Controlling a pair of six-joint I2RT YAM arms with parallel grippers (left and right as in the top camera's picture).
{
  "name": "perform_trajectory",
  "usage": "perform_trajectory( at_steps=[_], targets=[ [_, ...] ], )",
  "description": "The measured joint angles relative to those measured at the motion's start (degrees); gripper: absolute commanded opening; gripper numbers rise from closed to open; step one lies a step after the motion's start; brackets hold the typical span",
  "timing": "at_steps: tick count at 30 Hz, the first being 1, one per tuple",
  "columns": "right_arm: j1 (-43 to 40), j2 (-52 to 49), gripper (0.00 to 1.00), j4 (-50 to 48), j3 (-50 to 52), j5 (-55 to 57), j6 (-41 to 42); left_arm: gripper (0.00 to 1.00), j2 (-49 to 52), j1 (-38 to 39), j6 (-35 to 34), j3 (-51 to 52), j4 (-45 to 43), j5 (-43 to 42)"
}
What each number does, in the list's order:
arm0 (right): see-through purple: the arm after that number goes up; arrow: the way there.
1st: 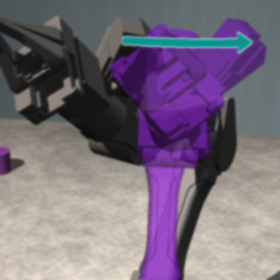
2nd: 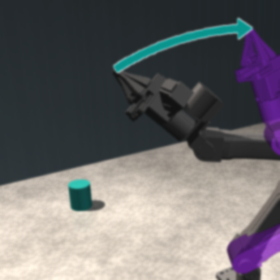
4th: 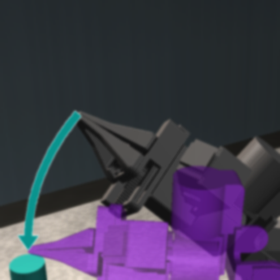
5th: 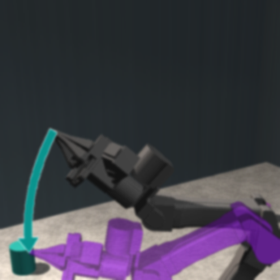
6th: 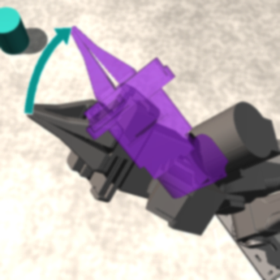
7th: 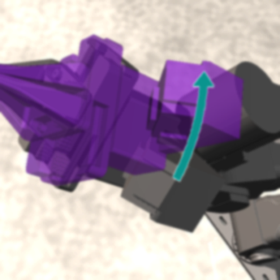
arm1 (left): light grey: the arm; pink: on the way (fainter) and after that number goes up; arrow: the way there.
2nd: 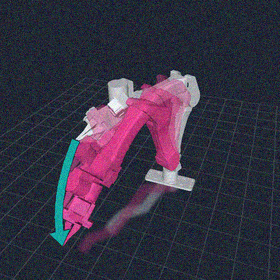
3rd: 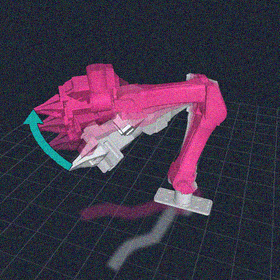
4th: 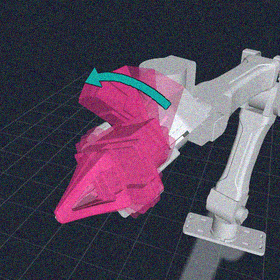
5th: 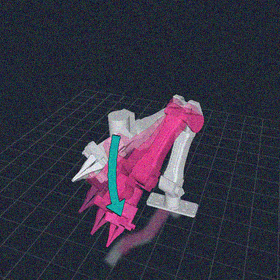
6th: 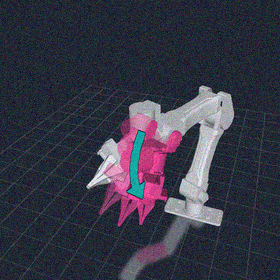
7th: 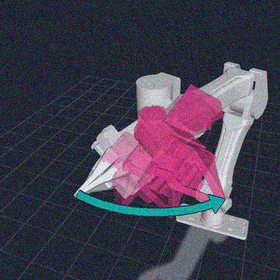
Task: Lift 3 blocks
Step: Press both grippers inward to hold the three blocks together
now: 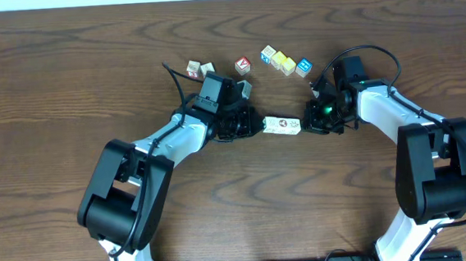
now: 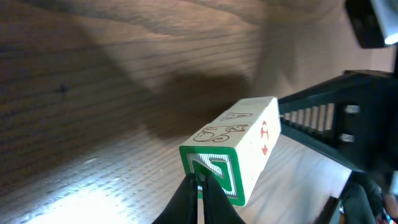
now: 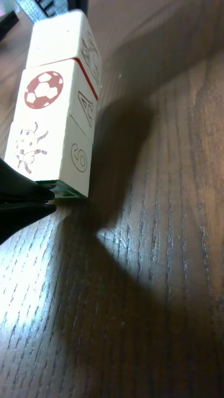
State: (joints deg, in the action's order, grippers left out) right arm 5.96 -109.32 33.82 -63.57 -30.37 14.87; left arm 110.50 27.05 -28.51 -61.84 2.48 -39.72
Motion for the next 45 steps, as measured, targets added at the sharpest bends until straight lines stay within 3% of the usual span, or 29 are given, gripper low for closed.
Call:
perform_trajectory(
  at_steps=[45],
  targets=[
    [-0.2,1.4,0.01,0.0,0.0,-1.1,0.7,0.07,0.0,-0.4,0.0,0.0,0.5,0.1]
  ],
)
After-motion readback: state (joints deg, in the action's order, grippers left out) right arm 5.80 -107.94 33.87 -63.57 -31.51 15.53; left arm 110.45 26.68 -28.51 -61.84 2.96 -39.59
